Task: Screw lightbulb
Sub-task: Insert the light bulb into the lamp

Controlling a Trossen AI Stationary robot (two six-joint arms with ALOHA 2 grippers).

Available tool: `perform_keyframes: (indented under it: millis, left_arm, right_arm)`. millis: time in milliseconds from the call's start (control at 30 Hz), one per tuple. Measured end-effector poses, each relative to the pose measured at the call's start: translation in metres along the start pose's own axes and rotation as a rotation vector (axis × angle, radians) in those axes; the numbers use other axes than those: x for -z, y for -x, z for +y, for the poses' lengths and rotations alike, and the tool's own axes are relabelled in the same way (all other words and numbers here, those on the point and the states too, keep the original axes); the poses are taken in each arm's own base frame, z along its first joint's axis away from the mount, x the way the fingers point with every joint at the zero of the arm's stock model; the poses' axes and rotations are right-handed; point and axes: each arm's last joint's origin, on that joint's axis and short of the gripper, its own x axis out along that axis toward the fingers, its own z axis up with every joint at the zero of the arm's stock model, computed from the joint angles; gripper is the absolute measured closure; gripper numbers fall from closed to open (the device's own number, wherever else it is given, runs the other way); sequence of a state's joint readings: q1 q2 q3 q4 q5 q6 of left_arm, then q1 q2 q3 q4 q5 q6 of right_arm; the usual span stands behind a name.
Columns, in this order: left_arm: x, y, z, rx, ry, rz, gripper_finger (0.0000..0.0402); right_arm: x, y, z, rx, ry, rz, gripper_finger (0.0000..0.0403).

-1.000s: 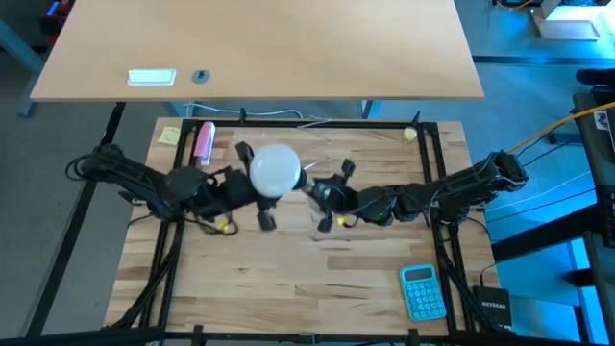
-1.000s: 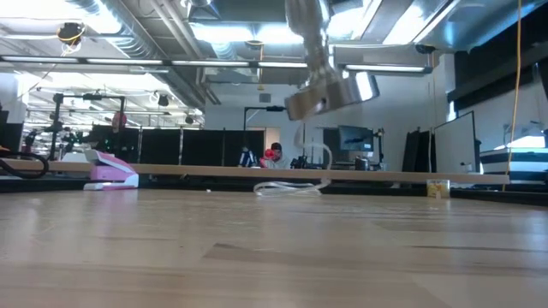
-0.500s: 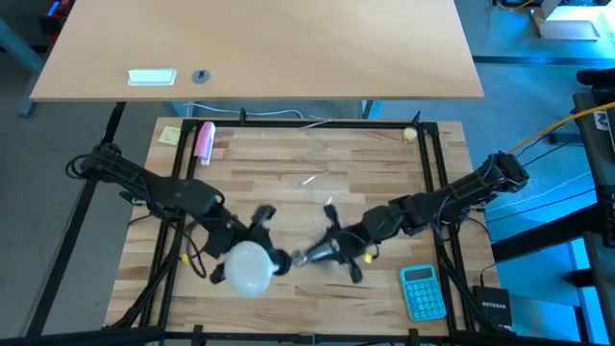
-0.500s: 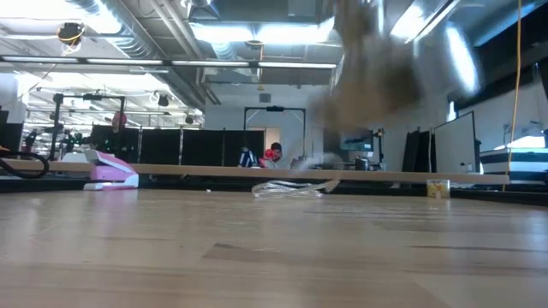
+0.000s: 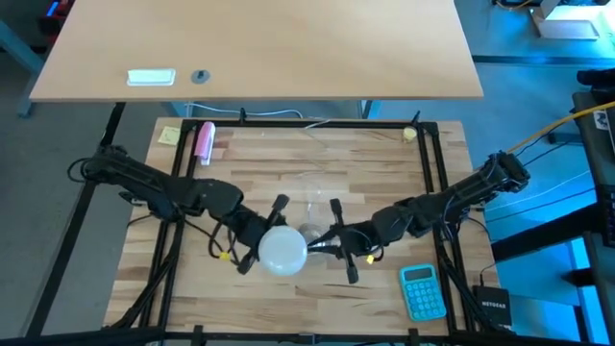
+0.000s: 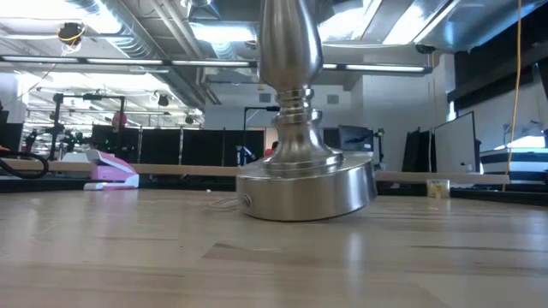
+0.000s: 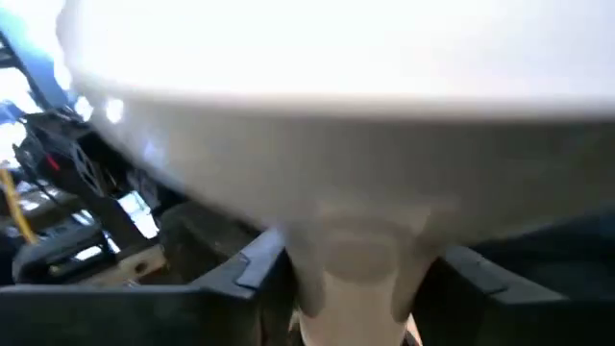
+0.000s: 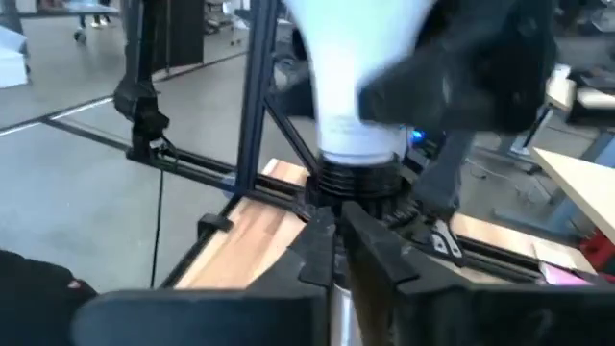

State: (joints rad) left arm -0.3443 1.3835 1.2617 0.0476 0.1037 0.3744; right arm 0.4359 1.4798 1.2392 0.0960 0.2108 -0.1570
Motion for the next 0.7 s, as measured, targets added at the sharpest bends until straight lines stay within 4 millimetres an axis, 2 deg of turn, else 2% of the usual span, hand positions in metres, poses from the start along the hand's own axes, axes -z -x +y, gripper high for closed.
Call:
perform_keyframes:
  millis: [167, 467, 700]
  left_arm:
    - [-0.003, 0.000, 0.004, -0.086, 0.001, 0.000, 0.0215]
    - [-0.001, 0.001, 0.009, -0.155, 0.003, 0.029, 0.0214]
    - [0.009, 0.003, 0.022, -0.194, 0.134, 0.084, 0.0172]
  right_arm:
    - [0.002, 0.010, -0.001, 0.023, -0.011, 0.071, 0.0325]
    - [0.020, 0.032, -0.008, 0.160, -0.082, 0.345, 0.0220]
    - [0.033, 0.034, -0.008, 0.237, -0.067, 0.427, 0.0183]
